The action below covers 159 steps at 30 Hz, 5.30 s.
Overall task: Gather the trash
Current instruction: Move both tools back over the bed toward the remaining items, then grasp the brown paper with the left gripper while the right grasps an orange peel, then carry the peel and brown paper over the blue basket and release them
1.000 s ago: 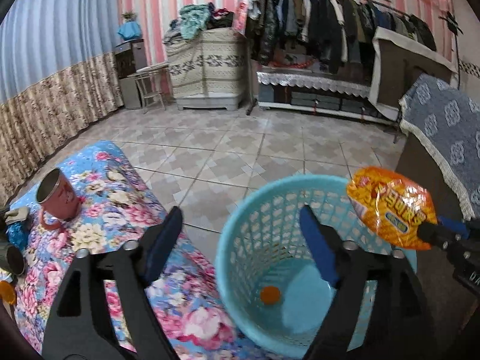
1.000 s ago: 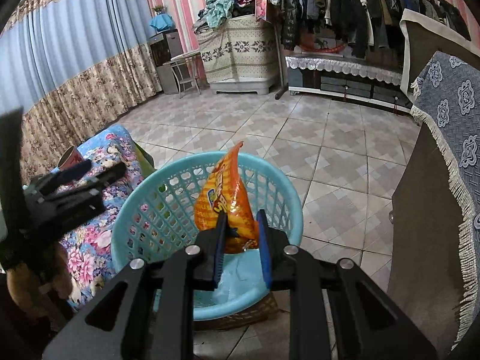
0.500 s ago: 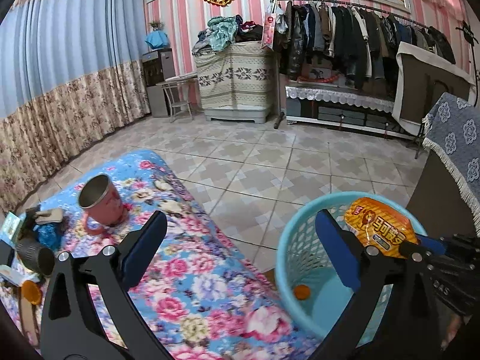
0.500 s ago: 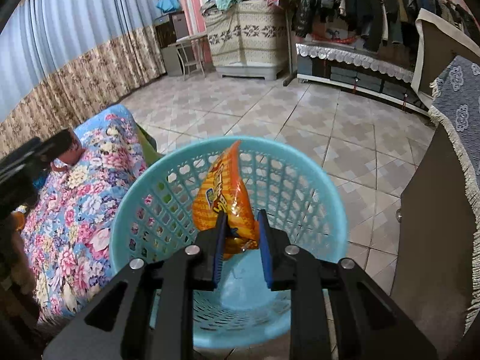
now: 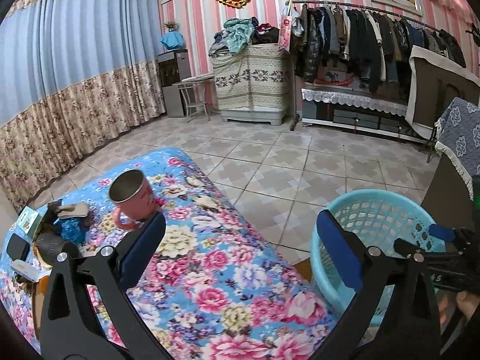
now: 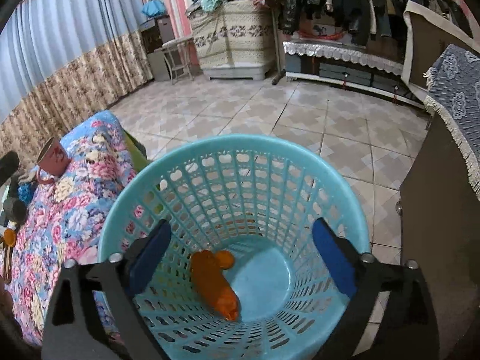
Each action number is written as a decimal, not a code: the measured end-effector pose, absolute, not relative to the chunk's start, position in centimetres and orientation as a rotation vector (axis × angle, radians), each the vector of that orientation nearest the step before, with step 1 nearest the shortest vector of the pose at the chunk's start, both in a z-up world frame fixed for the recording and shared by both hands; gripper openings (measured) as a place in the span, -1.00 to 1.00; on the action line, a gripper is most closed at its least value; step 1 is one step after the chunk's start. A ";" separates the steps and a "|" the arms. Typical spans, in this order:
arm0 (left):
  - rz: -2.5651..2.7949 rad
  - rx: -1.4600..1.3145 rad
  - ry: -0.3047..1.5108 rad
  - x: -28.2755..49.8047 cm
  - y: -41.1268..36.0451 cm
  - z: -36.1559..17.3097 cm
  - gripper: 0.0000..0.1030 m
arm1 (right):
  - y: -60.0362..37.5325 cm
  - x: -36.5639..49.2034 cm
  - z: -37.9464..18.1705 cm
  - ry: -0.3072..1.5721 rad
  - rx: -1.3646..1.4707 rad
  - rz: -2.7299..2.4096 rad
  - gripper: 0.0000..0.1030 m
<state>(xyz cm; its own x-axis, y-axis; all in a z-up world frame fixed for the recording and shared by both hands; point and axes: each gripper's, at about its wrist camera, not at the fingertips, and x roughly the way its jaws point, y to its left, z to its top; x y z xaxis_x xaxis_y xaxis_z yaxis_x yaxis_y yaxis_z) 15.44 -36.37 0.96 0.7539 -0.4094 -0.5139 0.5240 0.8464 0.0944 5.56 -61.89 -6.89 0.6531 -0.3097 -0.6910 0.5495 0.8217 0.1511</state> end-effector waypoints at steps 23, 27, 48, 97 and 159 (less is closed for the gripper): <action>-0.313 0.188 0.477 16.6 -17.9 1.3 0.89 | -48.6 9.2 -0.7 0.523 0.222 -0.419 0.91; -0.260 0.185 0.493 17.5 -13.3 1.3 0.89 | -45.2 10.9 -0.3 0.525 0.223 -0.366 0.91; -0.003 0.044 0.560 20.7 2.8 -2.3 0.89 | -31.3 19.4 -1.0 0.544 0.094 -0.174 0.91; 0.063 0.088 0.699 27.1 11.1 -4.7 -0.26 | -14.3 26.3 -7.8 0.745 -0.077 0.139 0.91; -0.538 0.162 0.540 17.1 -29.9 0.8 -0.25 | -52.1 7.2 1.0 0.574 0.147 -0.401 -0.28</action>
